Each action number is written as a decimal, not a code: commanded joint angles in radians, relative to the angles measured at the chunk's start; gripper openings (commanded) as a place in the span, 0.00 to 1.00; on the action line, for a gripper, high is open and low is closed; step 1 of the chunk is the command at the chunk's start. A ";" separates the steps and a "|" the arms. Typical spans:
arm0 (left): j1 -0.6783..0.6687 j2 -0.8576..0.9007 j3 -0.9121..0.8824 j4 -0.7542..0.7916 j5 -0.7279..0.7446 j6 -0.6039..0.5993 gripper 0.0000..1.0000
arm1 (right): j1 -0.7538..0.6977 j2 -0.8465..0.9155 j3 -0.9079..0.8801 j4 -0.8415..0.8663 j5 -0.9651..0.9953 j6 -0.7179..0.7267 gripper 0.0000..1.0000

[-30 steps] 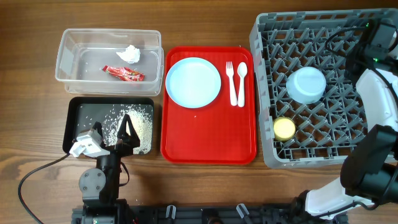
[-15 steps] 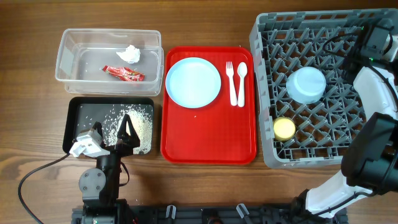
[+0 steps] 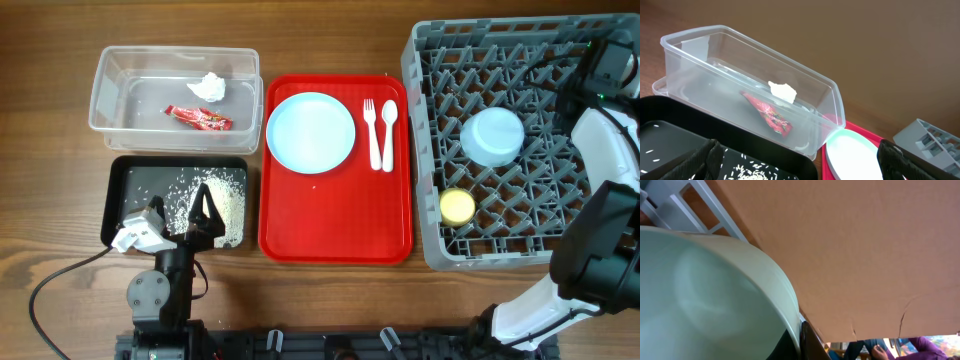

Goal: Sort waste into correct bins and load items into the dishwasher rack

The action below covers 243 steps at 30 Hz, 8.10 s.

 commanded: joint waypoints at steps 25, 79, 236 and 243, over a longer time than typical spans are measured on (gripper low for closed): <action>0.005 -0.006 -0.006 0.003 0.009 0.005 1.00 | 0.280 -0.024 0.007 -0.080 -0.018 0.069 0.46; 0.005 -0.006 -0.006 0.003 0.009 0.005 1.00 | -0.129 -0.383 0.011 -0.426 -1.230 0.645 0.04; 0.005 -0.006 -0.006 0.003 0.009 0.005 1.00 | 0.403 -0.127 0.010 0.270 -0.157 -0.087 0.65; 0.005 -0.006 -0.006 0.003 0.009 0.005 1.00 | 0.572 -0.228 0.011 0.053 -0.469 0.024 0.65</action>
